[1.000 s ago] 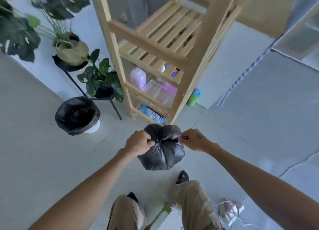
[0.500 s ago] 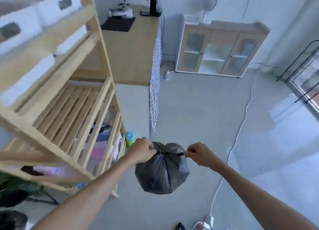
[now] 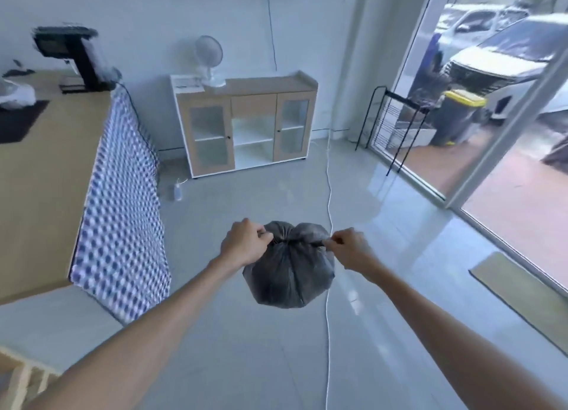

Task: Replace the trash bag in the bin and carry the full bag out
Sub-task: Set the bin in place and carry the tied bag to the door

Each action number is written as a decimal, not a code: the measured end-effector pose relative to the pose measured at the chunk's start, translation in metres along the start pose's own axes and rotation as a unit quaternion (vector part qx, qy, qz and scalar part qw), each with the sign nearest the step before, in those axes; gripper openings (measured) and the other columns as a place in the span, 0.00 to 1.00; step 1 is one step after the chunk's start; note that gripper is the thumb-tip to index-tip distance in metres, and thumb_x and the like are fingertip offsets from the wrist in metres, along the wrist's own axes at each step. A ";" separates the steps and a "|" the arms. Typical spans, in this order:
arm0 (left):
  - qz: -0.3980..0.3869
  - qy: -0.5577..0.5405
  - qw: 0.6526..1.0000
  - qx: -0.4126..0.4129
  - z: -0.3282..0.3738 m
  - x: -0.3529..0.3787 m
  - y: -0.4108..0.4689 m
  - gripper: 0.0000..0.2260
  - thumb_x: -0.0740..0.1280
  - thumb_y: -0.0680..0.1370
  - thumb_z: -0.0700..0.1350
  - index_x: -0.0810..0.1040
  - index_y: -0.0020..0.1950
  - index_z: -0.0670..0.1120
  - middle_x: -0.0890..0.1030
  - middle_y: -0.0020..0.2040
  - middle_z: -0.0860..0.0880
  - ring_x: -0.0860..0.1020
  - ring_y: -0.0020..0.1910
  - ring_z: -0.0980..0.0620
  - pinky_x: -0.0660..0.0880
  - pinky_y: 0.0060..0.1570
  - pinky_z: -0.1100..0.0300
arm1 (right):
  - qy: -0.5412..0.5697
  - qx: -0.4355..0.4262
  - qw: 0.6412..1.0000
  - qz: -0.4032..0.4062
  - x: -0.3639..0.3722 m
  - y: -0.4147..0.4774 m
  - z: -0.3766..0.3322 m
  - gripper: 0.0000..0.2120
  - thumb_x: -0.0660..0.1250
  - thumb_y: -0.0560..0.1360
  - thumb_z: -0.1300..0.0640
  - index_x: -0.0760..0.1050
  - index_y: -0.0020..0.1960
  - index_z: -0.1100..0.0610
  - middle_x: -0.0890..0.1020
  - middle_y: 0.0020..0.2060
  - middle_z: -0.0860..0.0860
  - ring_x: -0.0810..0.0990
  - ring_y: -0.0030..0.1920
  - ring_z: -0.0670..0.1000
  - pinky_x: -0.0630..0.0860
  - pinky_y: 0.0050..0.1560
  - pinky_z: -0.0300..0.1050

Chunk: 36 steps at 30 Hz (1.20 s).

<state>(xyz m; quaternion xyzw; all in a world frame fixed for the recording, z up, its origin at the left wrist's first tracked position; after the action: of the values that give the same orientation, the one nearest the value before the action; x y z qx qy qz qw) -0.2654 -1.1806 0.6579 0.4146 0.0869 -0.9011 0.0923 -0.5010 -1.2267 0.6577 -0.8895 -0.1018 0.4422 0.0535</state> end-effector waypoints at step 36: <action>-0.284 -0.058 0.943 0.163 0.575 0.447 0.510 0.10 0.70 0.76 0.45 0.82 0.39 0.39 0.76 0.31 0.47 0.71 0.28 0.49 0.69 0.26 0.61 | 0.113 0.292 0.915 0.254 -0.432 0.399 0.443 0.19 0.69 0.75 0.46 0.82 0.38 0.61 0.80 0.29 0.52 0.75 0.29 0.51 0.72 0.29 0.45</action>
<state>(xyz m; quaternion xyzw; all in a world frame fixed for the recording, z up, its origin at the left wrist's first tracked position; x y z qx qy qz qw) -0.8494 -1.8505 0.6446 0.3295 0.0472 -0.9141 -0.2316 -1.0550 -1.7118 0.6520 -0.8741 0.2677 0.3476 0.2084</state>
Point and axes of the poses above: each hand's wrist, its own y-axis towards the middle knuckle, its own x-axis out of the palm, z = x × y, the point moved 3 cm from there along y, towards the middle knuckle
